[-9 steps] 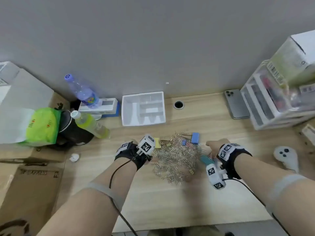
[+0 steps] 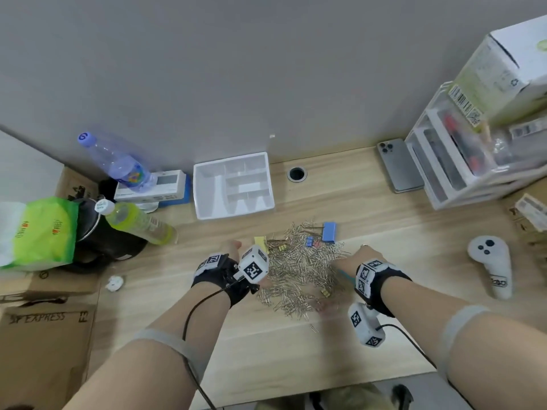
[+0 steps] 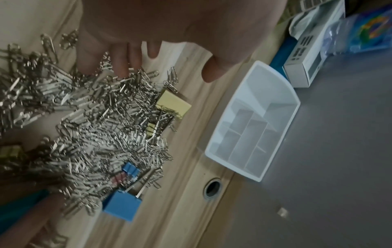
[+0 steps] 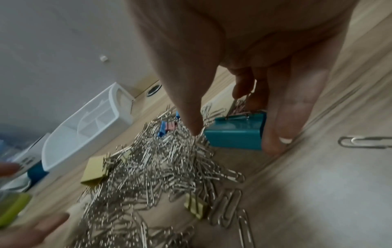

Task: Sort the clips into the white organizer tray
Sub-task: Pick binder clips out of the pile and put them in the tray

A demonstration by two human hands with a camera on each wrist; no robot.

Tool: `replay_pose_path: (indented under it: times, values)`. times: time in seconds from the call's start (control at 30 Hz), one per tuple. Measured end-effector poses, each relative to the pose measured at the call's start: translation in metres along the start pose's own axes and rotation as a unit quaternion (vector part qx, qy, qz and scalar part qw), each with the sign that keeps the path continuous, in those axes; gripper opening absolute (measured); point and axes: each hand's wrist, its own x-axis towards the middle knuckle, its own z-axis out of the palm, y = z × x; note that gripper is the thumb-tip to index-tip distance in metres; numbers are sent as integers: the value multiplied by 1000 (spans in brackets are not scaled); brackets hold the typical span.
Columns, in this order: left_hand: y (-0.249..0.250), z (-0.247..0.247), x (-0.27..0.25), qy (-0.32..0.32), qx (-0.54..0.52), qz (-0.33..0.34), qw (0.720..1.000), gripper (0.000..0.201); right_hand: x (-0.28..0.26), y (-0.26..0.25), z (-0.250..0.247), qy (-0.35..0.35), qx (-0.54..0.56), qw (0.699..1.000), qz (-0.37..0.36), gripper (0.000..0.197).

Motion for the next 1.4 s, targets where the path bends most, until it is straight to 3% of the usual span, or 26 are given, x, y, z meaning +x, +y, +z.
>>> replay_pose_path:
  times: [0.07, 0.17, 0.33, 0.4, 0.47, 0.63, 0.8, 0.97, 1.13, 1.4]
  values:
    - [-1, 4, 1, 17, 4, -7, 1000, 27, 2, 0, 7, -2, -8, 1000, -1, 52]
    - [-10, 7, 2, -9, -33, -47, 998, 35, 2, -2, 7, -2, -10, 1000, -18, 52]
    - [-11, 15, 6, -65, -28, -57, 996, 52, -1, -11, 0, -27, 25, 997, -71, 20]
    - [-8, 22, 4, -107, 9, -74, 991, 58, -5, -16, -2, -46, 38, 993, -103, 18]
    - [-9, 30, -7, -161, 64, -80, 982, 57, -9, -20, -1, -78, 49, 987, -129, 23]
    - [-17, 41, -18, -206, 164, -45, 964, 41, -15, -21, 12, -198, 168, 954, -150, 45]
    - [-27, 40, -19, -244, 174, -28, 954, 38, -25, -28, 19, -269, 249, 915, -170, 27]
    - [-38, 34, -13, -288, 159, -11, 944, 30, -25, -31, 24, -336, 263, 890, -163, 28]
    - [-43, 33, -8, -281, 163, 12, 946, 15, -19, -36, 31, -350, 300, 878, -130, 27]
    - [-42, 32, 10, -232, 145, 28, 961, 35, -12, -38, 30, -365, 282, 876, -137, 26]
